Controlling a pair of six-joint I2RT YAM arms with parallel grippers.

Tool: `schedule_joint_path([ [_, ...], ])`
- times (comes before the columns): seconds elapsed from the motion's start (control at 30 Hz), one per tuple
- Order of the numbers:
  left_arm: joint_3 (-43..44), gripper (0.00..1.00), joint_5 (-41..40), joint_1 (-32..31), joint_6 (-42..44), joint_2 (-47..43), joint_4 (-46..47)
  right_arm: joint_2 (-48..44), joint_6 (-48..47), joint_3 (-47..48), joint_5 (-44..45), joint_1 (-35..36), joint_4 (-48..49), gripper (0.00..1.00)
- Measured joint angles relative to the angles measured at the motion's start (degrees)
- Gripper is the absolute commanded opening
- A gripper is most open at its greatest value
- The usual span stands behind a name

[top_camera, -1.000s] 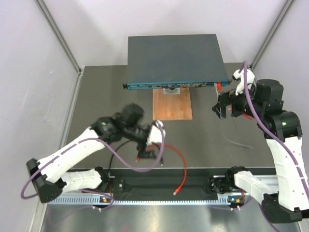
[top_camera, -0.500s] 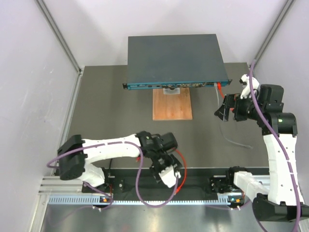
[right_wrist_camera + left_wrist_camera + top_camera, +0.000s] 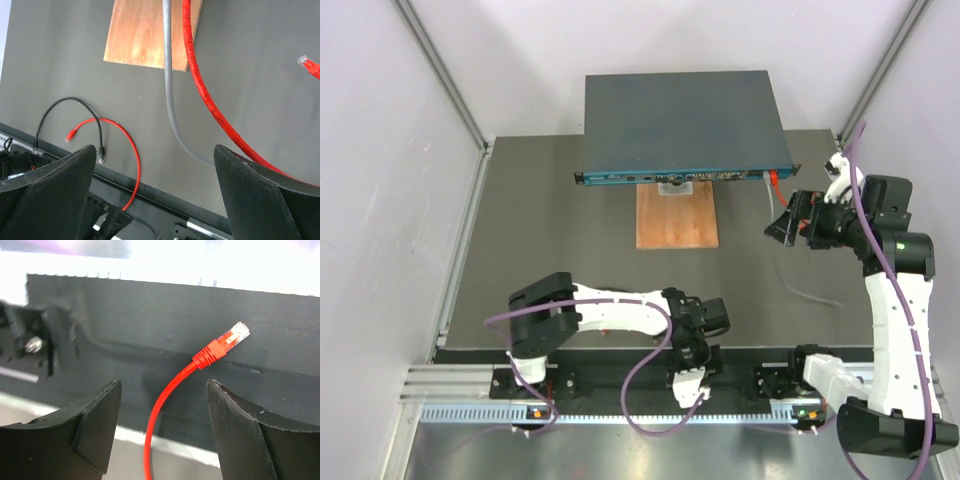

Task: Insert the plug into the switch port

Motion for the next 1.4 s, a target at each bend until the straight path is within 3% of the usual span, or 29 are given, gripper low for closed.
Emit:
schedule_joint_path([
  [0.1, 0.4, 0.7, -0.6, -0.7, 3.0, 2.6, -0.1, -0.2, 0.0, 0.0, -0.4, -0.1, 0.0, 1.0],
  [0.5, 3.9, 0.15, -1.3, -1.0, 9.3, 6.2, -7.9, -0.7, -0.2, 0.0, -1.0, -0.5, -0.2, 1.0],
  [0.67, 4.2, 0.08, -2.2, 0.5, 10.2, 6.1, -9.3, -0.7, -0.5, 0.0, -1.0, -0.6, -0.2, 1.0],
  [0.83, 4.9, 0.0, -3.1, 7.0, 6.6, 3.3, -9.3, -0.7, -0.6, 1.2, -1.0, -0.6, -0.5, 1.0],
  [1.03, 9.0, 0.0, -3.5, 14.5, -9.1, -8.0, -6.4, -0.4, -1.3, 5.1, -1.0, -0.8, -0.2, 1.0],
  [1.2, 11.1, 0.0, -7.8, 18.3, -32.5, -17.9, 2.2, -0.2, -2.2, 8.3, -1.2, -0.9, 0.5, 1.0],
  [1.4, 11.2, 0.0, -21.3, 21.8, -62.5, -26.2, 10.4, -0.8, -2.5, 8.9, -4.1, -1.4, 2.7, 1.0],
])
